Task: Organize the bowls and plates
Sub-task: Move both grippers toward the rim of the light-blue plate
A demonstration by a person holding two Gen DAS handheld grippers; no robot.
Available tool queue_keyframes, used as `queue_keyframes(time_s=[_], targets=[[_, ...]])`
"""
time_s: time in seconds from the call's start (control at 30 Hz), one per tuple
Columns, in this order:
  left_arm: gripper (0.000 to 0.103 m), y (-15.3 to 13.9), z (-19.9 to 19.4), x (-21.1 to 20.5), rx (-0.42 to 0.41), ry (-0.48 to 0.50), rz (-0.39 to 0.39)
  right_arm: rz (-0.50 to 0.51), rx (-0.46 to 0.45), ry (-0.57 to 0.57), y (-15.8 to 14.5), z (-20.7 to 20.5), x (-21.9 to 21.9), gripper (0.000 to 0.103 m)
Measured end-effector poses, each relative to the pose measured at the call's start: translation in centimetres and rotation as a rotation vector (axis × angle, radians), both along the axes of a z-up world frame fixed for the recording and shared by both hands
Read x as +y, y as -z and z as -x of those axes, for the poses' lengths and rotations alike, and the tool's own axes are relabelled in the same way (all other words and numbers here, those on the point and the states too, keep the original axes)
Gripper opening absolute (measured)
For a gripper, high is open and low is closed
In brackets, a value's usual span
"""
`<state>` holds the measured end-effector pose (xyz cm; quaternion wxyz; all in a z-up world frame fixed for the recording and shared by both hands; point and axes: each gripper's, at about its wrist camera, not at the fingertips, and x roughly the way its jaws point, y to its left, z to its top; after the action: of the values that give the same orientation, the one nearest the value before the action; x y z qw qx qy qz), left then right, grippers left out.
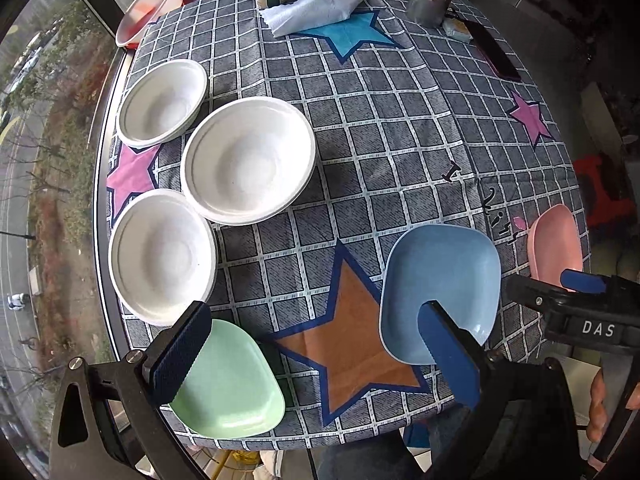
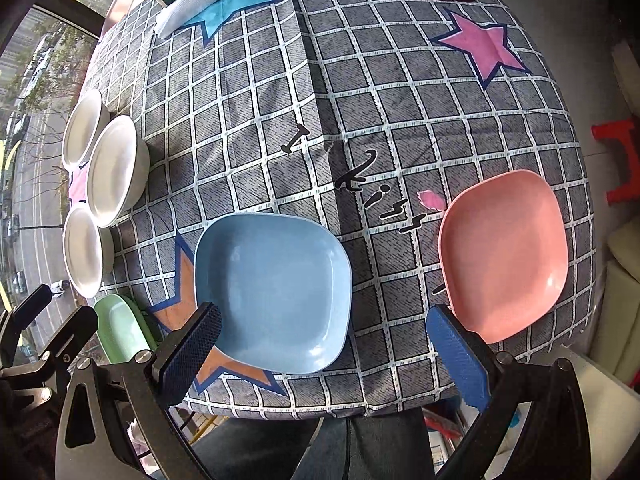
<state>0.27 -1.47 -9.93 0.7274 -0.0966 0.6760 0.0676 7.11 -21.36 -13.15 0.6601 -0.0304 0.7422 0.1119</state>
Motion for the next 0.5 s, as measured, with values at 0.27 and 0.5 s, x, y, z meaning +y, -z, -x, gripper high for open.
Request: queue_keyframes(time_s=[0.27, 0.5], targets=[[0.103, 5.7, -0.8, -1.8, 0.085, 0.040, -0.008, 0.034, 0.140, 0.003, 5.7, 0.6, -1.2, 0.103], [0.103, 9.1, -1.7, -3.7, 0.104, 0.105, -0.013, 0.085, 0.133, 0.049, 9.4, 0.2, -2.6, 0.103]])
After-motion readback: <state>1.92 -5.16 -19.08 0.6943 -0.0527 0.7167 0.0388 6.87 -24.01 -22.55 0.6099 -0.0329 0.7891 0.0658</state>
